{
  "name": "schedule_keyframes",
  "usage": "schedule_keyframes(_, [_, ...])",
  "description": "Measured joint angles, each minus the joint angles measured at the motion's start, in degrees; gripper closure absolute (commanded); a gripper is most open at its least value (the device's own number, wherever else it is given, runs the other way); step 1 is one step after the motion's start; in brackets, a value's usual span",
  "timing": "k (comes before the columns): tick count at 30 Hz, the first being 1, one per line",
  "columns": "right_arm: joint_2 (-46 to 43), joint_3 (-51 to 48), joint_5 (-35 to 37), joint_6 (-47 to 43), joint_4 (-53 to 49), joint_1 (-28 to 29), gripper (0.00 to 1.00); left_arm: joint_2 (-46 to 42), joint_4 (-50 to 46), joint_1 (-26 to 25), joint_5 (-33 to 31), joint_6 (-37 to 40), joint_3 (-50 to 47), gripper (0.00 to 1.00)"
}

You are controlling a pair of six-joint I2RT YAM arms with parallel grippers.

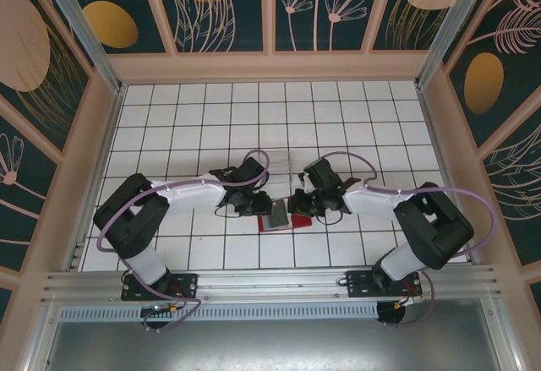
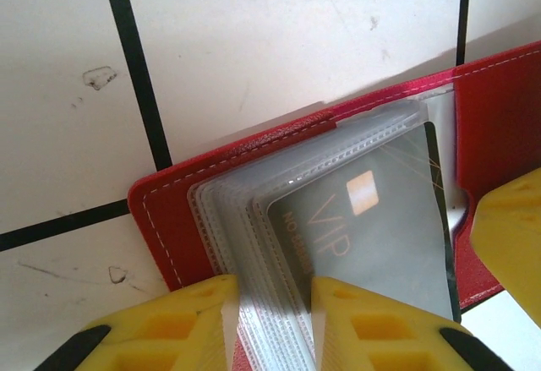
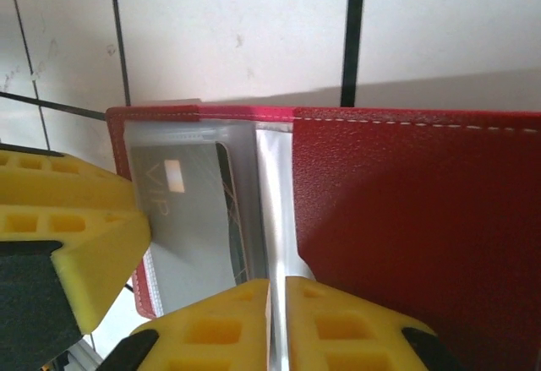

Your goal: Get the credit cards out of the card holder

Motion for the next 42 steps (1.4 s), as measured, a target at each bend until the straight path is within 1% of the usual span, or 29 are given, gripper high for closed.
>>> schedule_keyframes(8, [1.81,0.00,-2.73,-1.64,1.64,-1.20,0.81,0.35,0.37,-0.02,0.00,-0.02,0.09,0.75])
schedule_keyframes(20, [3.82,0.00,-4.96,-2.49,2.69,-2.25,0.79,0.83,0.13,0.00,-0.15,0.11,0.72,0.75])
schedule_keyframes(33, [4.13,-0.33,-5.01,-2.23,3.41,-2.34,0.81,0.94,-0.07,0.00,-0.15,0.15,0.85,0.76])
schedule_keyframes(37, [2.78,-1.57,-4.61,-0.83,4.52,-2.47,0.78,0.94,-0.07,0.00,-0.15,0.15,0.85,0.75])
schedule_keyframes(42, [2.40,-2.75,-5.09,0.61,6.56,-2.71,0.77,0.94,-0.07,0.00,-0.15,0.13,0.85,0.75])
